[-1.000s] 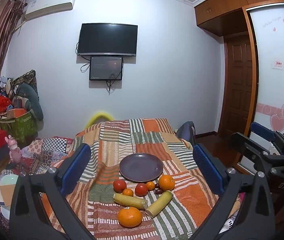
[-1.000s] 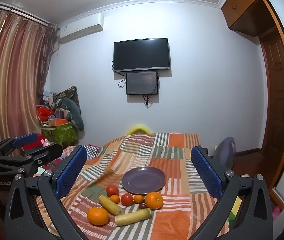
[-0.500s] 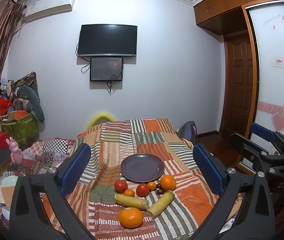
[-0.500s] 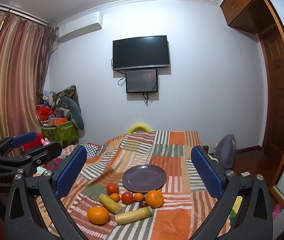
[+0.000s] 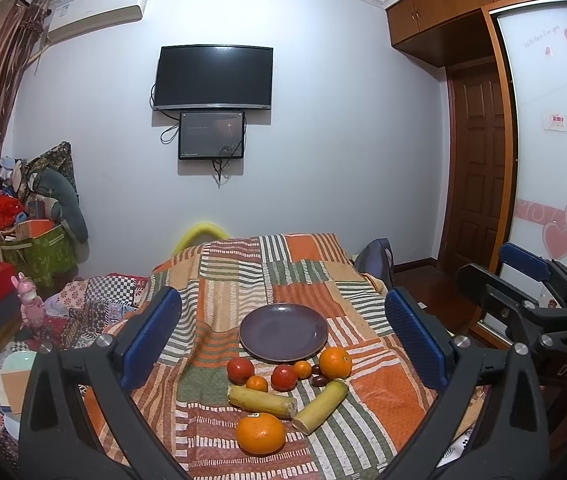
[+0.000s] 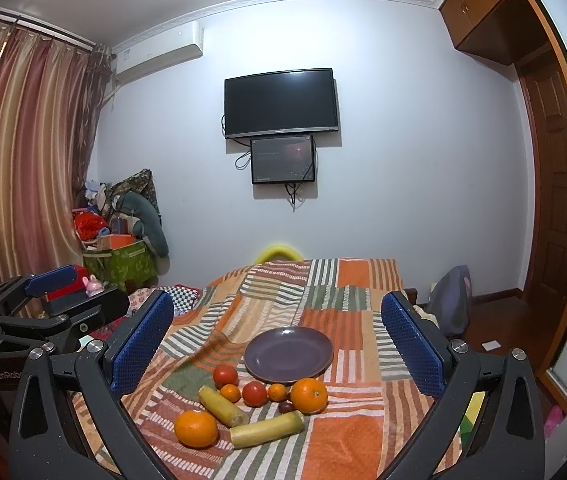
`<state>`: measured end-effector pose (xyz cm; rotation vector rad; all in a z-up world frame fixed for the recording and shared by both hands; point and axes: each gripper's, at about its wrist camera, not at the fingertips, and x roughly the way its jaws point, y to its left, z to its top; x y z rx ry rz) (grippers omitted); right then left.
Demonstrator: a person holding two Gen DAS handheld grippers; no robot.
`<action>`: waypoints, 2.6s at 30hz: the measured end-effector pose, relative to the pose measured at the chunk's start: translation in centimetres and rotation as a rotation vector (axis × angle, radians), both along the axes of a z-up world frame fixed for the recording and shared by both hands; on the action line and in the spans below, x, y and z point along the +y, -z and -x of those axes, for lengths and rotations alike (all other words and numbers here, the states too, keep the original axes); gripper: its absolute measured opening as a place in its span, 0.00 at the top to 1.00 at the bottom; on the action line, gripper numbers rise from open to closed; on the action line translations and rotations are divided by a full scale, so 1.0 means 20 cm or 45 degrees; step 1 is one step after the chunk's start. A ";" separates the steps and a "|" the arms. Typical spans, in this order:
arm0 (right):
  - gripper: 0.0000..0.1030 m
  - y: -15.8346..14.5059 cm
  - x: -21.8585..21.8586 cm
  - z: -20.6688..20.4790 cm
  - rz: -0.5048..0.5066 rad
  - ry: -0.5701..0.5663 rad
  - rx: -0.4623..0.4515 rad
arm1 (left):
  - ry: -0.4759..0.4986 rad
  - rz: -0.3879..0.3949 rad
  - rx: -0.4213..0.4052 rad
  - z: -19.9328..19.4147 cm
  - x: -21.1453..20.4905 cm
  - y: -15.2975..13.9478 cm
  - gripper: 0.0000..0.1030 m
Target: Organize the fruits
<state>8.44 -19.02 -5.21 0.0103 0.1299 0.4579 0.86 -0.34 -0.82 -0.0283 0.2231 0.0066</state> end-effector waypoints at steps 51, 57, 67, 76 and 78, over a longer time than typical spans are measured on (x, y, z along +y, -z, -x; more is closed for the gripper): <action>0.00 0.05 -0.02 -0.12 0.026 0.042 0.094 | 0.031 0.028 0.094 -0.12 0.05 0.08 0.00; 0.00 0.13 -0.02 -0.19 0.081 0.054 0.169 | 0.002 0.042 0.233 -0.27 0.11 0.21 0.00; 0.02 0.30 -0.03 -0.32 0.213 0.071 0.314 | 0.036 0.062 0.509 -0.47 0.19 0.53 0.00; 0.11 0.46 -0.03 -0.43 0.279 0.019 0.474 | 0.081 0.101 0.774 -0.61 0.21 0.86 0.00; 0.11 0.49 -0.02 -0.45 0.280 0.002 0.510 | 0.081 0.100 0.807 -0.64 0.21 0.90 0.00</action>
